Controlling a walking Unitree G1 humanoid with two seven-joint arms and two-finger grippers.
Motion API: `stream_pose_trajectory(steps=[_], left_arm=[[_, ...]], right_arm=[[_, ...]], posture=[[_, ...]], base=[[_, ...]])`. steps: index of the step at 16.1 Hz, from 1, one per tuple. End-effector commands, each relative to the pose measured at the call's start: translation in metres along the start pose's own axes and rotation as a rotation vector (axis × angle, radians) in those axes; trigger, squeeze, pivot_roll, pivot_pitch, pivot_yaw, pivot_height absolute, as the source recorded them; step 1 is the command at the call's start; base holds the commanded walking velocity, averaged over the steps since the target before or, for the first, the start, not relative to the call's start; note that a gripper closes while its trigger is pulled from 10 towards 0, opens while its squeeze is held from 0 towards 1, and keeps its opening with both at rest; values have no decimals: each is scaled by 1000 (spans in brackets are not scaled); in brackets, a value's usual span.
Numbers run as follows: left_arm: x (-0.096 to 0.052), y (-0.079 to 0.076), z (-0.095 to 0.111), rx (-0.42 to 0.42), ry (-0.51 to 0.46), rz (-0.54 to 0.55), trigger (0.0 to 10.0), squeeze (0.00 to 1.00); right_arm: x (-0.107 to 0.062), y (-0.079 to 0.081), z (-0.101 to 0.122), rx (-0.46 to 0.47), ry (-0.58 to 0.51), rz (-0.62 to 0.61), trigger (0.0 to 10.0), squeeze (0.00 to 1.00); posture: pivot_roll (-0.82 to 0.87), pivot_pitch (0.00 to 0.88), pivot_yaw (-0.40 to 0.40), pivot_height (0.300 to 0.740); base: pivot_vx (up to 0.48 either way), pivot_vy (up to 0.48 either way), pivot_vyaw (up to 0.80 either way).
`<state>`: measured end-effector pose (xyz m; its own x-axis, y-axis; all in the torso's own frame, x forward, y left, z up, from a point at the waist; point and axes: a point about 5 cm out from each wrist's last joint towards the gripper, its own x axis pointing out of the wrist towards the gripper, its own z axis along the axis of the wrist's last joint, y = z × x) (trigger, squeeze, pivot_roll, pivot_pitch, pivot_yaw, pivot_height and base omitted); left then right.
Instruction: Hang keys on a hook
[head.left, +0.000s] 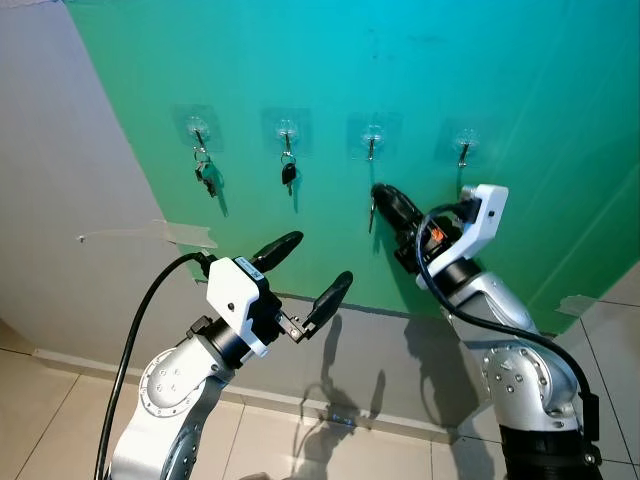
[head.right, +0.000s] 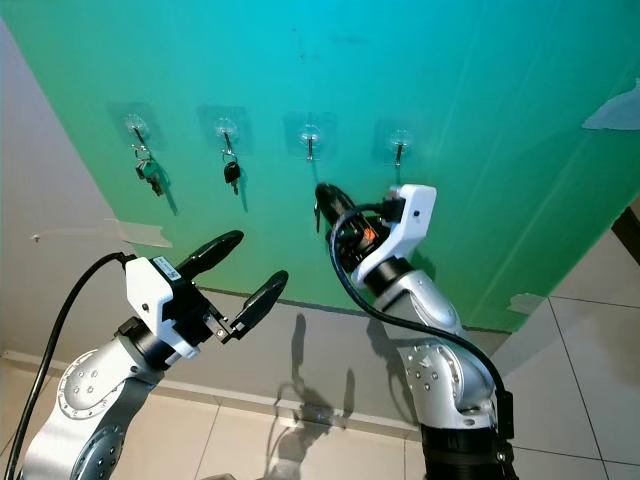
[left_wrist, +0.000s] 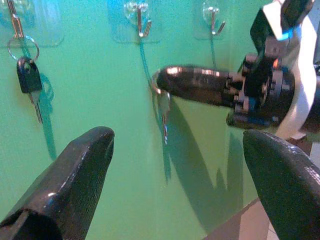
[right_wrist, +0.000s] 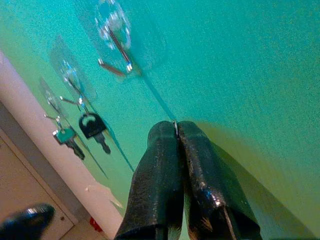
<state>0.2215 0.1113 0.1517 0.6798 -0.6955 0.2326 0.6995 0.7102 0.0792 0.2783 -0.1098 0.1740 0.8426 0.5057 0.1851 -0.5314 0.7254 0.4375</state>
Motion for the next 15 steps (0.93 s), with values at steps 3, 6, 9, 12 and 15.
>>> stream_pose_trajectory(steps=[3,6,9,12,15], left_arm=[[-1,-1,4,13,-14,-13,10000,0],[0,0,4,13,-15,-13,10000,0],[0,-1,4,13,-15,-11,10000,0],[0,0,4,16,-13,-7,10000,0],[0,0,3,17,-14,-6,10000,0]], right_arm=[[-1,4,2,-5,-8,19,10000,0],[0,19,19,68,-119,132,10000,0],[3,25,30,93,-183,167,10000,0],[7,24,34,98,-198,157,10000,0],[11,24,31,92,-177,145,10000,0]], posture=[[-34,0,47,740],[-33,0,45,740],[-31,0,44,740],[-28,3,42,740],[-27,2,43,740]], base=[[0,0,0],[0,0,0],[0,0,0],[0,0,0],[0,0,0]])
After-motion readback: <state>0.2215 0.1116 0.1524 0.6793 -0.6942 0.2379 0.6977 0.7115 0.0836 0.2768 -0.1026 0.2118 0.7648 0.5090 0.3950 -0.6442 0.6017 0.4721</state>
